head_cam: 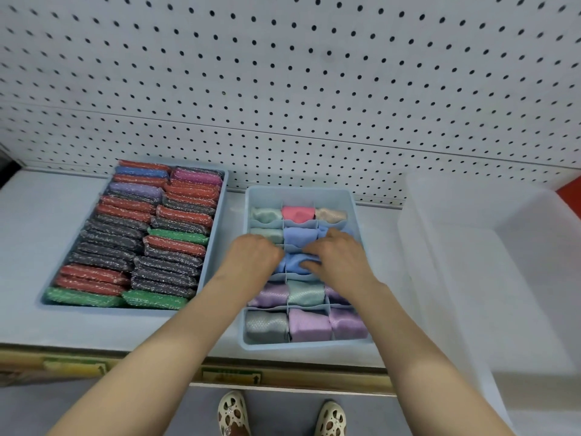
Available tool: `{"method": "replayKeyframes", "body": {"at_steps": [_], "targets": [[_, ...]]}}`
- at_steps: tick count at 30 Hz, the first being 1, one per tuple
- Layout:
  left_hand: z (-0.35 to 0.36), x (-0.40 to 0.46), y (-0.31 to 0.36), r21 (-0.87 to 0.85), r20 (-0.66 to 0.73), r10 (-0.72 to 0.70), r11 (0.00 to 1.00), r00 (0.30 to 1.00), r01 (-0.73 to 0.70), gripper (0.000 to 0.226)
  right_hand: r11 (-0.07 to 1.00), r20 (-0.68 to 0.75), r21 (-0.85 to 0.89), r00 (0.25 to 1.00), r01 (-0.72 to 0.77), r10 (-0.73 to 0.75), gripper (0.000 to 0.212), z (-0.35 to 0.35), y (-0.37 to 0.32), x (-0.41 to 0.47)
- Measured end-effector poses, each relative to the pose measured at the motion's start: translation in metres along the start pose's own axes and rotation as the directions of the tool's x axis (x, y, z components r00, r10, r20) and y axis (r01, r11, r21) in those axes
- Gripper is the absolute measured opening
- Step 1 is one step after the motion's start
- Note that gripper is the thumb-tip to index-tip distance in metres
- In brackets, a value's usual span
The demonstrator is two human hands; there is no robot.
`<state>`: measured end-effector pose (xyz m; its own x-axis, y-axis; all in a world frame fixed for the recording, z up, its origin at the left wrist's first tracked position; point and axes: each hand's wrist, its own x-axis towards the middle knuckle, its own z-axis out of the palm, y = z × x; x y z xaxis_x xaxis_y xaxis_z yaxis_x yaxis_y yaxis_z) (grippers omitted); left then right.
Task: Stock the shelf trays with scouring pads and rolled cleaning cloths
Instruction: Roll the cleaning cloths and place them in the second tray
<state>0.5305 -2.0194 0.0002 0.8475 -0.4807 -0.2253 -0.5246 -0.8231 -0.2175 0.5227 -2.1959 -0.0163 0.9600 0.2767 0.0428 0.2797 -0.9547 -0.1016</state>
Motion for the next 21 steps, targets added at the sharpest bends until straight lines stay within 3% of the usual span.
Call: {"method": "replayKeyframes", "body": {"at_steps": [3,7,9,11,13,15,18,21], "targets": [[-0.001,0.01,0.001,-0.066,-0.034,-0.027,0.998,0.999,0.025,0.025,0.996,-0.033,0.038,0.996,-0.084,0.085,0.015,0.004,-0.001,0.002],[0.0,0.014,-0.004,-0.171,-0.052,0.011,0.985,0.999,-0.019,0.022,0.984,-0.064,0.161,0.994,-0.076,0.087,0.01,-0.003,0.0,-0.008],[0.001,0.003,-0.01,-0.233,-0.217,0.084,0.963,0.972,-0.136,0.021,0.974,-0.085,0.225,0.995,-0.033,0.054,0.011,-0.01,0.004,-0.017],[0.003,-0.012,-0.012,-0.298,-0.32,0.121,0.929,0.94,-0.221,0.021,0.963,0.01,0.269,1.0,0.014,-0.017,0.012,-0.015,0.004,-0.03],[0.001,-0.028,-0.003,-0.323,-0.191,0.136,0.926,0.972,-0.193,0.01,0.968,0.114,0.249,0.992,0.023,-0.052,0.018,-0.015,-0.002,-0.041],[0.004,-0.032,0.006,-0.257,-0.066,0.125,0.957,0.99,-0.138,0.014,0.99,0.134,0.134,0.989,0.051,-0.069,0.017,-0.012,-0.01,-0.044],[0.007,-0.026,0.013,-0.167,-0.061,0.057,0.984,0.996,-0.067,0.018,0.999,0.106,-0.008,0.994,0.041,-0.04,0.008,-0.003,-0.02,-0.039],[0.006,-0.017,0.014,-0.158,-0.086,-0.009,0.987,0.996,-0.005,0.02,0.998,0.037,0.05,0.999,-0.03,0.028,0.01,0.002,-0.019,-0.033]]}}
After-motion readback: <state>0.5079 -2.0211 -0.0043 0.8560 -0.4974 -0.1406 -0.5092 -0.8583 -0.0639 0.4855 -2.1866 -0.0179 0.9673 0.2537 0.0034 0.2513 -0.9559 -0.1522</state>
